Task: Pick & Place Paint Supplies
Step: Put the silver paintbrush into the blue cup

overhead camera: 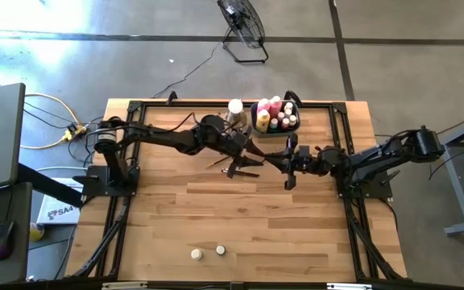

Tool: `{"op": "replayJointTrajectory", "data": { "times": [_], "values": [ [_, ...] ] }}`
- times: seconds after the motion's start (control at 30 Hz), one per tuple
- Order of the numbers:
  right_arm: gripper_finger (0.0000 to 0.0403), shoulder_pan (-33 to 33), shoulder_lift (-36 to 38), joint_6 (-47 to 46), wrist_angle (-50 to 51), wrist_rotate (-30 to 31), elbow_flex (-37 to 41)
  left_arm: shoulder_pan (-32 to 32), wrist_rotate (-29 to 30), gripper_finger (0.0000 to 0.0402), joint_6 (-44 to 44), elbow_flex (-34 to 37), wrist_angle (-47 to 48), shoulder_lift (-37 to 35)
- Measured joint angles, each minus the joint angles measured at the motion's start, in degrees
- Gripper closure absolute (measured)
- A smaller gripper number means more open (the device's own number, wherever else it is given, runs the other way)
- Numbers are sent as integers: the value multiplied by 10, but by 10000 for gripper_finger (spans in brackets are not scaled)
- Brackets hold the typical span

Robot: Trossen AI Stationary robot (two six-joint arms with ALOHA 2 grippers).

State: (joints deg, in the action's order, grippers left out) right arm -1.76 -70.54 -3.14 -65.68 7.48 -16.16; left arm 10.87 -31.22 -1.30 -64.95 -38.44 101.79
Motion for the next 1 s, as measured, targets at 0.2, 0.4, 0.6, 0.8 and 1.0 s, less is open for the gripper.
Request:
{"op": "replayJointTrajectory", "data": {
  "times": [0.2, 0.4, 0.6, 0.8, 1.0],
  "values": [
    [378, 0, 0, 0, 3, 1, -1, 0, 3, 258, 0, 0, -11, -2],
    [378, -6, -1, 0, -1, -2, 2, 0, 3, 258, -2, -1, 38, -4],
    [378, -16, -2, 10, -18, -2, 3, 0, 2, 258, 24, -3, 118, -6],
    [378, -16, -2, 13, -17, -2, 2, 4, -12, 258, 34, -2, 117, -14],
    [378, -16, -1, 13, -6, -2, 2, 21, -12, 258, 44, -3, 108, -45]
  ]
}}
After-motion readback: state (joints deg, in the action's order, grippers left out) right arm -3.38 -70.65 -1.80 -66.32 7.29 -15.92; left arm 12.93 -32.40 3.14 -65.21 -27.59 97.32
